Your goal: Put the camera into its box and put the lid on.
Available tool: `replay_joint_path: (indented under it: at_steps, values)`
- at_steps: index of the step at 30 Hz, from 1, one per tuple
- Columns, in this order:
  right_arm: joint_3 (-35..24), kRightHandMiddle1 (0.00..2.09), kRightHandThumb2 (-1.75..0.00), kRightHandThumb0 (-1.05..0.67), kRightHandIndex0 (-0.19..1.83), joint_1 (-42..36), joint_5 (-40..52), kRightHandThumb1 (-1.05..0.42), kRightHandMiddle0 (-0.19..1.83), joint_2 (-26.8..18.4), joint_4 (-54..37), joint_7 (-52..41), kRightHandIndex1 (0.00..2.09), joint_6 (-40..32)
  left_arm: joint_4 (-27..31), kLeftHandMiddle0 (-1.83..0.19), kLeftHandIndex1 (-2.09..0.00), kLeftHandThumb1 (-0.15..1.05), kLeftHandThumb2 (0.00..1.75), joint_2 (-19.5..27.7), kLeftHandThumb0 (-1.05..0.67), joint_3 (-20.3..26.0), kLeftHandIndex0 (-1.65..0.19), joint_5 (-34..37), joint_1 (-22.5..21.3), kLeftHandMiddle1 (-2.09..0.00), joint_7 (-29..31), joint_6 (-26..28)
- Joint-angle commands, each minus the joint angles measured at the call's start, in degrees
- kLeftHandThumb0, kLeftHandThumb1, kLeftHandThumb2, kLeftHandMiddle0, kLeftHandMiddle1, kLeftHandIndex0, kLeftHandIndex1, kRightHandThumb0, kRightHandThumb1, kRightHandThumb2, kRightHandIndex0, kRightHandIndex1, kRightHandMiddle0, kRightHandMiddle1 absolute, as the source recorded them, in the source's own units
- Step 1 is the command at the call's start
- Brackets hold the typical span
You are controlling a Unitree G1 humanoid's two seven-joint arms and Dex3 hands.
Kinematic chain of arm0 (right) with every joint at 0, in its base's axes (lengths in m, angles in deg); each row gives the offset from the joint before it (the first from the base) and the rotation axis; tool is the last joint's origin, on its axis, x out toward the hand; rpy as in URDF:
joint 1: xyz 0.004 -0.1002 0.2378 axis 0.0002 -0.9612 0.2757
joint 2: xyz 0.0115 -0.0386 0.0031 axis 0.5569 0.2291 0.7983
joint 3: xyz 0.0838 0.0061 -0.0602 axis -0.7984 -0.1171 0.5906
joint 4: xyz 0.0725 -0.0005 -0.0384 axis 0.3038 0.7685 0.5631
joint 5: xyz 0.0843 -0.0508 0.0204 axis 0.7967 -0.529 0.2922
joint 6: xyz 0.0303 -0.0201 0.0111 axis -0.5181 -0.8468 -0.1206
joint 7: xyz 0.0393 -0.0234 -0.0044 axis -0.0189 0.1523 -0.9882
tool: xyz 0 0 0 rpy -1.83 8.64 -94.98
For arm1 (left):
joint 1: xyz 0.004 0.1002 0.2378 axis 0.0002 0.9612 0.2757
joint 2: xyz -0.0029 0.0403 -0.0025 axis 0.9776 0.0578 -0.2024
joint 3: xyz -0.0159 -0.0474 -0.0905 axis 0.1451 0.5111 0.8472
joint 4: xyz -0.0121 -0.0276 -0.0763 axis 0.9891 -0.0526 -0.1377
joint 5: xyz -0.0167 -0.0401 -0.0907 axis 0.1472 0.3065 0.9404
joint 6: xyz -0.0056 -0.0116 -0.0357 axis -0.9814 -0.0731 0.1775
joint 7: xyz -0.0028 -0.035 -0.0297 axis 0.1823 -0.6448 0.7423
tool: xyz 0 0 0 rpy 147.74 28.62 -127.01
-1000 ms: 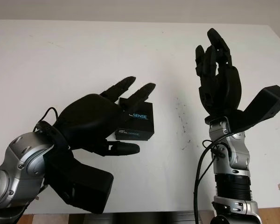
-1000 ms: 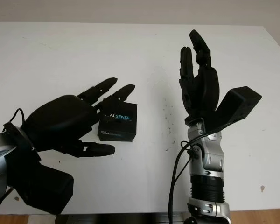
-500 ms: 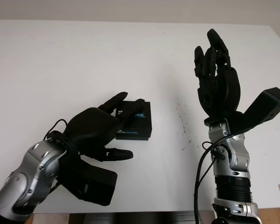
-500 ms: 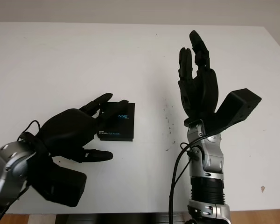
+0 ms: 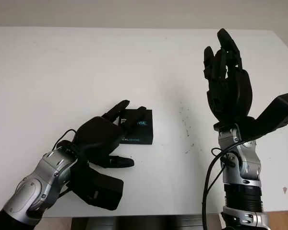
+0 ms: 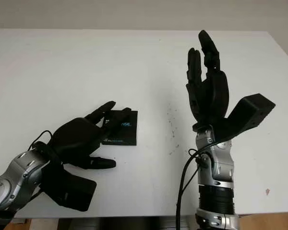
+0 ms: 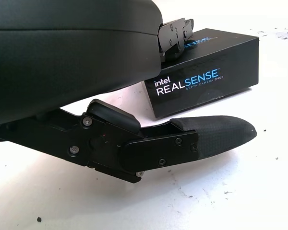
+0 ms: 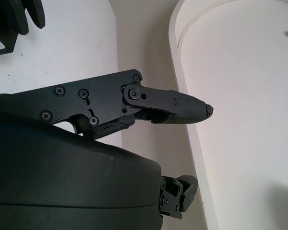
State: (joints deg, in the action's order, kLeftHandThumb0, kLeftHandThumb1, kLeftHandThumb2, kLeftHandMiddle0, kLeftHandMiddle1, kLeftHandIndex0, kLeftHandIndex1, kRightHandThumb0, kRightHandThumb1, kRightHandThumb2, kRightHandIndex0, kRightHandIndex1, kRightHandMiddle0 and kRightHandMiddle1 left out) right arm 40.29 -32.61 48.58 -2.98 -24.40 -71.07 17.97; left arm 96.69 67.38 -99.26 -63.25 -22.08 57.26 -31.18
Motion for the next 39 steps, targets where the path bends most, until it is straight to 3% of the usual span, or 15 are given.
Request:
replay_joint_path:
  at_steps: [1, 6, 14, 17, 20, 23, 27, 33, 39]
  values:
    - [-0.1, 0.54, -0.48, -0.52, 0.01, -0.3, 0.3, -1.05, -0.19, -0.7, -1.4, -0.2, 0.02, -0.1, -0.8, 0.19, 0.00, 1.05, 0.63, 0.1, -0.90, 0.8, 0.19, -0.3, 2.1, 0.00, 0.8, 1.2]
    - [0.2, 0.56, -0.47, -0.54, 0.02, -0.4, 0.0, -1.05, -0.19, -0.8, -1.9, 0.2, 0.03, -0.7, 0.3, 0.19, 0.00, 1.05, 0.62, -0.6, -0.89, 2.2, 0.19, 3.3, 2.7, 0.00, 1.3, 1.3]
    - [1.0, 0.54, -0.48, -0.55, 0.01, -0.5, -0.7, -1.05, -0.19, -1.0, -1.5, 0.0, 0.03, -1.1, 8.6, 0.19, 0.00, 1.05, 0.67, -5.6, -0.86, 13.3, 0.19, 29.4, 2.4, 0.00, 7.8, 8.5]
    - [1.9, 0.56, -0.48, -0.56, 0.01, -0.5, -2.1, -1.05, -0.19, -1.0, -1.4, 0.5, 0.04, -1.2, 10.7, 0.19, 0.00, 1.05, 0.63, -10.1, -0.83, 19.4, 0.19, 39.8, 2.8, 0.00, 4.2, 9.7]
    - [3.0, 0.53, -0.50, -0.57, 0.01, -0.6, -3.6, -1.05, -0.19, -1.1, -0.9, 0.7, 0.03, -1.2, 10.5, 0.19, 0.00, 1.05, 0.63, -14.6, -0.85, 23.8, 0.19, 45.8, 2.3, 0.00, -2.3, 9.1]
    - [4.3, 0.46, -0.57, -0.58, -0.01, -0.7, -5.3, -1.05, -0.19, -1.7, 0.0, -0.3, 0.03, -0.6, 7.9, 0.19, 0.00, 1.05, 0.71, -18.3, -0.79, 27.2, 0.19, 50.9, 0.5, 0.00, -8.4, 6.3]
    - [5.8, 0.40, -0.64, -0.59, -0.04, -0.5, -7.4, -1.05, -0.19, -2.5, 1.9, -2.2, 0.01, 1.1, 3.0, 0.19, 0.00, 1.05, 0.68, -21.7, -0.79, 30.4, 0.19, 54.8, -1.4, 0.00, -15.3, 5.3]
    - [7.5, 0.21, -0.68, -0.63, -0.10, -1.3, -11.4, -1.05, -0.19, -2.4, 3.6, -1.4, 0.00, 2.3, -10.5, 0.19, 0.00, 1.05, 0.64, -23.6, -0.79, 33.9, 0.19, 61.2, -4.3, 0.00, -19.5, 3.5]
    - [8.7, 0.05, -0.67, -0.68, -0.18, -2.8, -13.6, -1.05, -0.19, -2.2, 5.1, -1.7, 0.00, 3.8, -15.9, 0.19, 0.00, 1.05, 0.64, -24.9, -0.76, 34.3, 0.19, 64.9, -3.8, 0.00, -20.7, 0.6]
